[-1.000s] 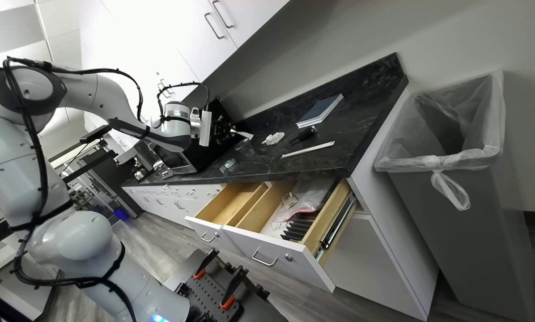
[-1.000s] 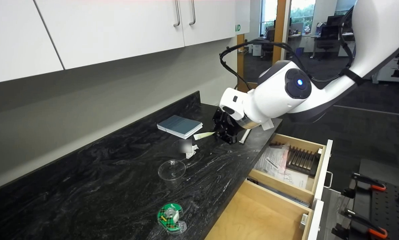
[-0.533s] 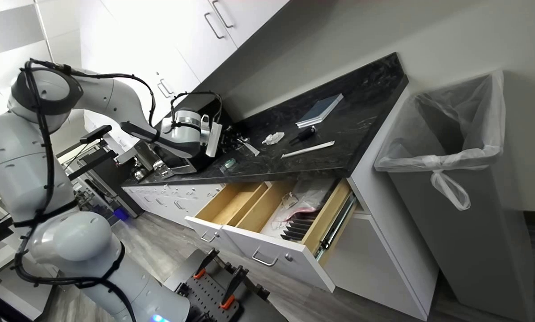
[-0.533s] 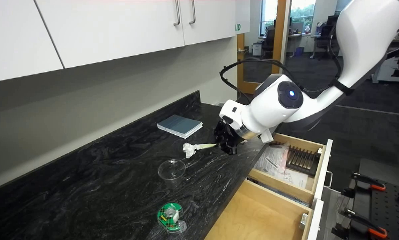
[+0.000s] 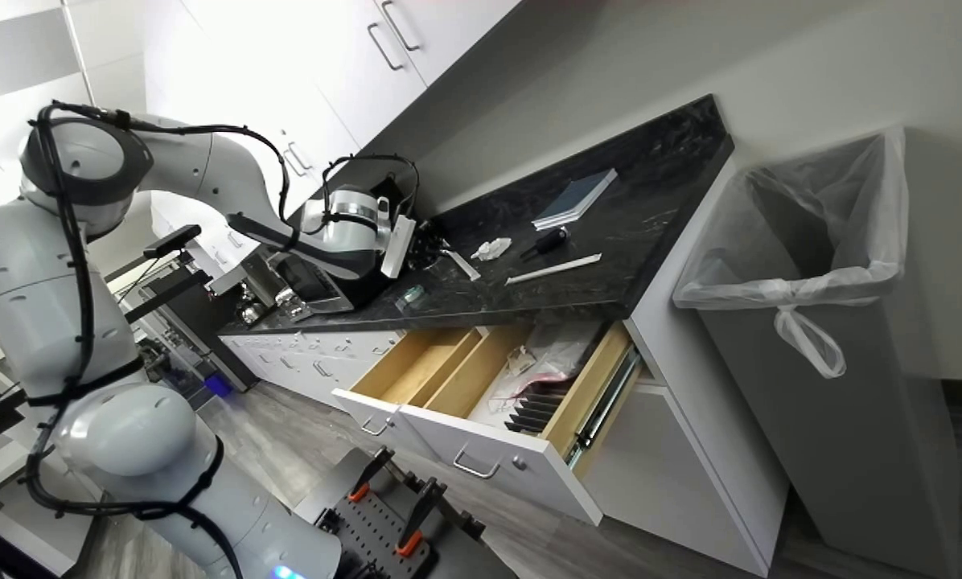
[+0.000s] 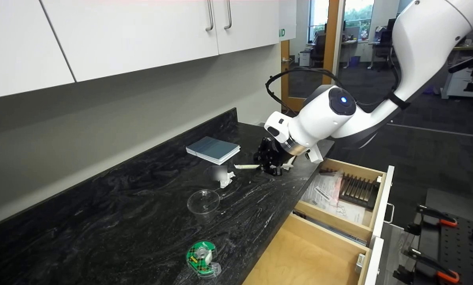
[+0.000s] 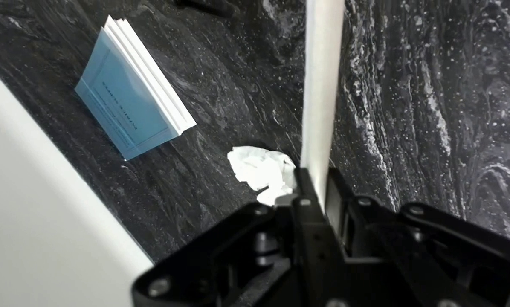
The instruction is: Remove the straw from the open drawer on the left and place it on the countertop, close the open left drawer
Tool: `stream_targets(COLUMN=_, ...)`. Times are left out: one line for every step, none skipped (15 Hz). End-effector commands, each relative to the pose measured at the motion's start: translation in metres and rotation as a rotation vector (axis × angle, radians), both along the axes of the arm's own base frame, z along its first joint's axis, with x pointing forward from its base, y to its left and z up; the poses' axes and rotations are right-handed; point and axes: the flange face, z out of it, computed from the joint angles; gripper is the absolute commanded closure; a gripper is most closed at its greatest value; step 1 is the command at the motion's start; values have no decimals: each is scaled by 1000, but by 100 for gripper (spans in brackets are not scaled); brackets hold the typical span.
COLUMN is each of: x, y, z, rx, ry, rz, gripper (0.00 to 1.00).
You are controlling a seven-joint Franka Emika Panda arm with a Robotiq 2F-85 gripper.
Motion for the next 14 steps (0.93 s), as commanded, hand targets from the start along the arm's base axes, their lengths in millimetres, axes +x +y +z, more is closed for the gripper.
stream_targets(x=8, y=-9, z=2, rx=30, ry=-1, rz=38, gripper=54)
stream_targets(x=7, y=-11, z=3, rx=38, ry=-3, rz=46, gripper=47)
stream_targets(x=5, y=-11, z=4, rx=45, ry=-2, rz=52, gripper=38)
stream_targets(x=4, y=-12, z=7, rx=47, ry=-8, rz=59, gripper=32)
stream_targets(x=3, y=-11, z=8, rx=52, ry=-7, rz=65, gripper=23)
stream_targets(x=0, y=-9, z=11, rx=55, ry=-8, rz=74, gripper=16)
stream_targets(x=-4, y=-7, z=13, rx=54, ry=-9, rz=79, gripper=8)
stream_targets(x=-13, y=-2, z=16, rx=50, ry=-8, rz=88, gripper=2)
stream_targets(x=-23, y=2, z=19, rx=46, ry=-8, rz=102, gripper=0)
stream_targets(x=-36, y=8, z=22, rx=42, ry=-6, rz=119, gripper=0)
stream_targets(x=-51, y=15, z=25, rx=45, ry=-1, rz=146, gripper=0)
stream_targets(x=-72, y=23, z=27, rx=42, ry=9, rz=174, gripper=0)
stream_targets(x=-91, y=32, z=28, rx=42, ry=20, rz=205, gripper=0)
stream_targets(x=-115, y=43, z=25, rx=36, ry=38, rz=246, gripper=0)
